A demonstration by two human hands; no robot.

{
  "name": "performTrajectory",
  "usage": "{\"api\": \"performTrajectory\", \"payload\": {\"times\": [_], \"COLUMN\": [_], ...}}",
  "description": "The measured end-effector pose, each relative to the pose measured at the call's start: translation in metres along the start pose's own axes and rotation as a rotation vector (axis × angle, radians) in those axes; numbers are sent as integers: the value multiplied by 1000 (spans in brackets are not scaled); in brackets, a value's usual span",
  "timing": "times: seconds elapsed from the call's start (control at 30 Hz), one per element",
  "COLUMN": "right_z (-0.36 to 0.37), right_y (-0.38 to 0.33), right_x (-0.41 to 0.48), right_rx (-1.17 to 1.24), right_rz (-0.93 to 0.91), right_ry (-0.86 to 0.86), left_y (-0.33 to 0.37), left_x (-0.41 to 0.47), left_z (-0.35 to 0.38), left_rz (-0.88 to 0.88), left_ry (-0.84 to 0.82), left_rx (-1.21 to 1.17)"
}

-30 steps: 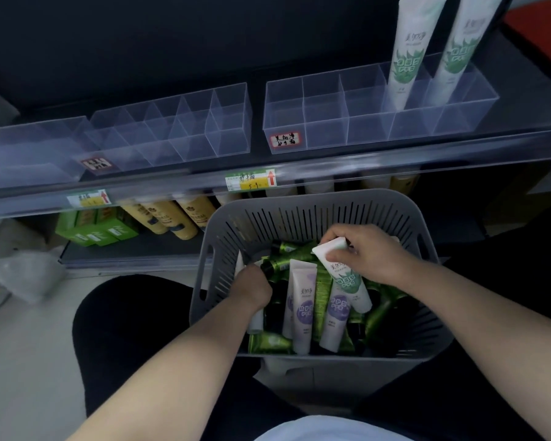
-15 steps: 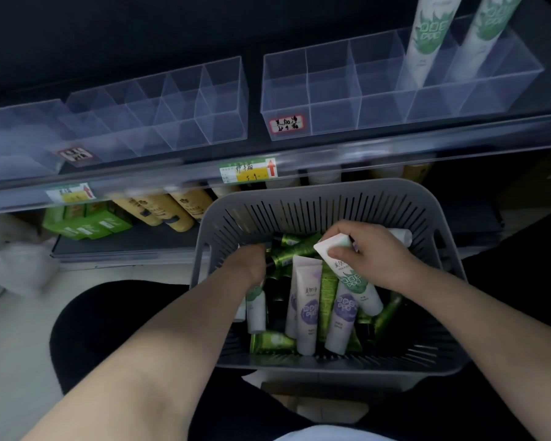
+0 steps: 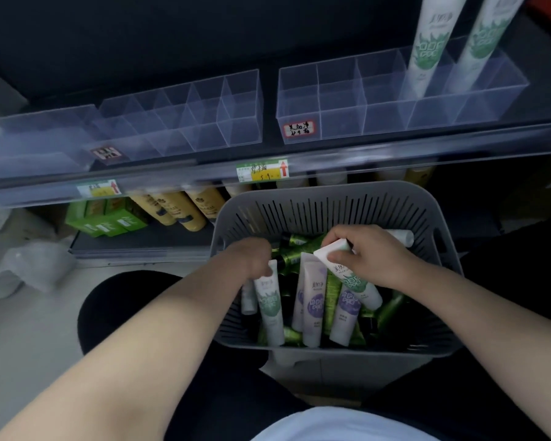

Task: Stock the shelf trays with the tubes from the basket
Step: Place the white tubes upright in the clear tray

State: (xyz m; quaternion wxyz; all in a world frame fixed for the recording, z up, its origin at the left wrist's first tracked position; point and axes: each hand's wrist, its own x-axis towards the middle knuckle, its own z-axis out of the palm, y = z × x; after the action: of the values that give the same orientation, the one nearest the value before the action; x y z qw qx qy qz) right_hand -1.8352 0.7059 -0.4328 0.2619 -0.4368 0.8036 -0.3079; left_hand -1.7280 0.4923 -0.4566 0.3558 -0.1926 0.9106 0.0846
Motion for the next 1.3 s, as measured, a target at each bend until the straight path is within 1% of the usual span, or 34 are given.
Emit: {"api": "performTrajectory", "payload": {"times": [0.13, 0.2, 0.37, 0.57, 0.63, 0.73, 0.87, 1.03, 1.17, 1.3], "right_z": [-7, -14, -38, -103, -128, -164, -201, -223, -237, -242], "right_y": [-15, -20, -32, -61, -74, -92, -107, -107, -98, -92], "right_x": [-7, -11, -19, -18, -16, -3, 27, 68, 97, 119], "right_rx": [-21, -28, -153, -280, -323, -361, -371, -503, -619, -686], "right_rz": [24, 52, 56, -3, -40, -87, -86, -136, -105, -42], "right_ry": [50, 83, 173, 378, 470, 655, 804, 928, 896, 764], "left_y": [13, 22, 41, 54, 59, 64, 67, 68, 67, 66], "left_x": [-21, -31, -57, -79, -87, -98, -104, -94, -75, -59], "left_z": [-14, -19, -44, -98, -123, -159, -200, -234, -251, -264], "left_rz": [96, 141, 238, 325, 313, 301, 278, 273, 257, 264], "left_ry": [-5, 40, 329, 812, 928, 1049, 1147, 1229, 1225, 1245], "left_rx": [-91, -154, -302, -481, -541, -619, -668, -735, -755, -694]}}
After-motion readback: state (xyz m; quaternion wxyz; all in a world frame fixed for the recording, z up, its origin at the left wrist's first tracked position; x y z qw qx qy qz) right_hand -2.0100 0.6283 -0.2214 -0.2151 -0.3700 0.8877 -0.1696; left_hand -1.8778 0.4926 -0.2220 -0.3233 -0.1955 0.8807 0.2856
